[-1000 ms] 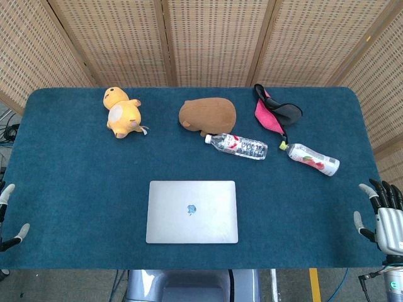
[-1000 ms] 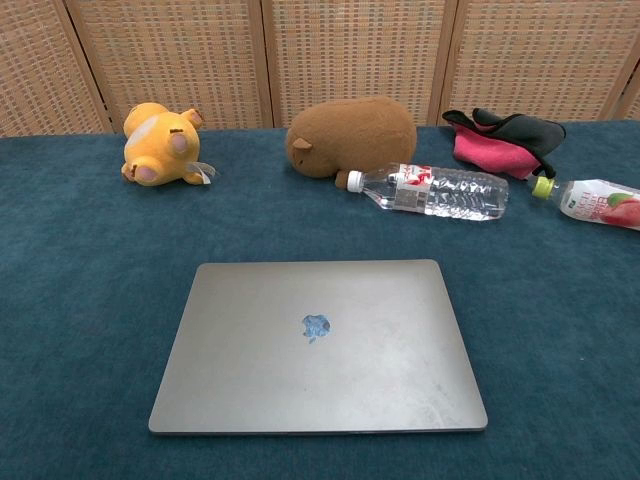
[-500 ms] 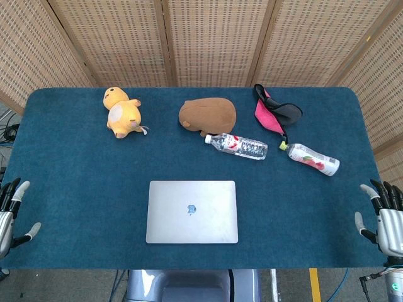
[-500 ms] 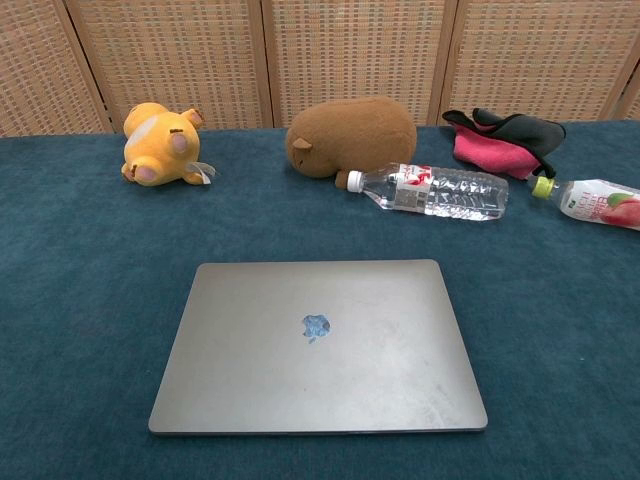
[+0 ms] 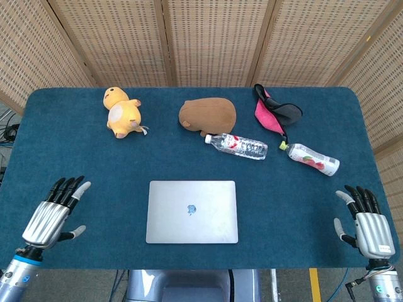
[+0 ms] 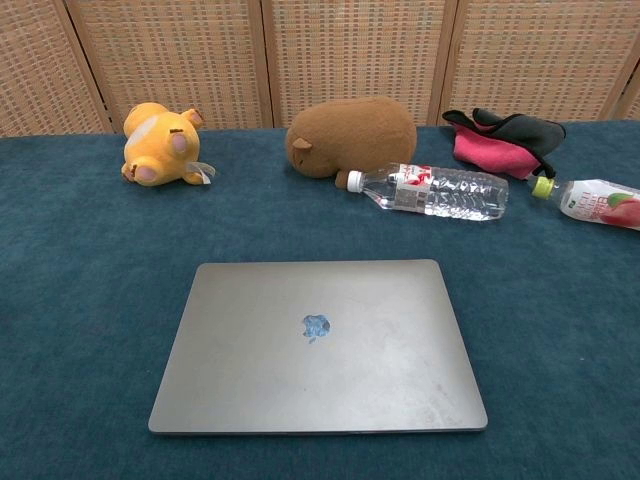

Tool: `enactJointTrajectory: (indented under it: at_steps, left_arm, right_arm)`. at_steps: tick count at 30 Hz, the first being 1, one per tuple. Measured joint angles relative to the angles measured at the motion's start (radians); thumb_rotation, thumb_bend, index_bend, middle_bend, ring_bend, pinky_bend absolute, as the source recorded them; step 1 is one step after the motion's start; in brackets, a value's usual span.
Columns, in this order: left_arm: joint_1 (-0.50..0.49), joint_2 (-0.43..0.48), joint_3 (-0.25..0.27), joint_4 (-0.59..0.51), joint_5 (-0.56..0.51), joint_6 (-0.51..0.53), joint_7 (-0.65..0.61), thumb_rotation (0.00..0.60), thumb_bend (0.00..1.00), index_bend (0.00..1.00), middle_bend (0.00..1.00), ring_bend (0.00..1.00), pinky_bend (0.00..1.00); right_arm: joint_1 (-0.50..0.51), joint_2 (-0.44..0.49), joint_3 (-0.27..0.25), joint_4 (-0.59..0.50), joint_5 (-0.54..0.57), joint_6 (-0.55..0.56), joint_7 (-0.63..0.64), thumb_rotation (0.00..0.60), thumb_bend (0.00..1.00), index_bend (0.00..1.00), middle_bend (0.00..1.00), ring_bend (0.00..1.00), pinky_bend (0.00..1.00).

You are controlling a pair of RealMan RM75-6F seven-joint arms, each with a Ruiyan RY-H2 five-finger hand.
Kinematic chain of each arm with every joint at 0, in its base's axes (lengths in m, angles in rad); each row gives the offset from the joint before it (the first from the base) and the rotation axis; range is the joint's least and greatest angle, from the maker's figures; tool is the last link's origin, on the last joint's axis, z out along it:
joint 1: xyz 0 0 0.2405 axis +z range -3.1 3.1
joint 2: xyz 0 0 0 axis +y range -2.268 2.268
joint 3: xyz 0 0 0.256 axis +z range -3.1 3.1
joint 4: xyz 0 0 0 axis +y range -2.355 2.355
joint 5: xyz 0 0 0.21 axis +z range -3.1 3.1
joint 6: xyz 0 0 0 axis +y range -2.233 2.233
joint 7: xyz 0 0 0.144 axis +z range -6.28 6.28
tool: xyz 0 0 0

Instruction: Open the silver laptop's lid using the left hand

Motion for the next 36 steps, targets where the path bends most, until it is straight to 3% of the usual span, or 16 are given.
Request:
enactJointTrajectory:
  at_steps: [9,17,26,36]
  left_arm:
    - [-0.145,-0.071,-0.036,-0.048,-0.014,-0.206,0.123,0.600,0.05,0.00,0.00,0.00,0.00]
    - [-0.298,-0.220,-0.084,-0.041,-0.082,-0.389,0.275,0.600,0.00,0.00,0.00,0.00,0.00]
    - [-0.401,-0.385,-0.115,0.008,-0.172,-0.461,0.419,0.600,0.00,0.00,0.00,0.00,0.00]
    - [-0.455,-0.541,-0.100,0.082,-0.250,-0.494,0.527,0.600,0.00,0.00,0.00,0.00,0.00]
  right_arm:
    - [0.009,-0.009,-0.012,-0.020,-0.014,-0.013,-0.016,0.600,0.47,0.20,0.12,0.00,0.00]
    - [0.006,-0.006,-0.011,-0.032,-0.013,-0.003,-0.027,0.600,0.47,0.20,0.12,0.00,0.00]
    - [0.004,-0.005,-0.011,-0.034,-0.009,0.000,-0.029,0.600,0.47,0.20,0.12,0.00,0.00]
    - [0.002,-0.007,-0.014,-0.023,-0.006,-0.001,-0.015,0.600,0.47,0.20,0.12,0.00,0.00]
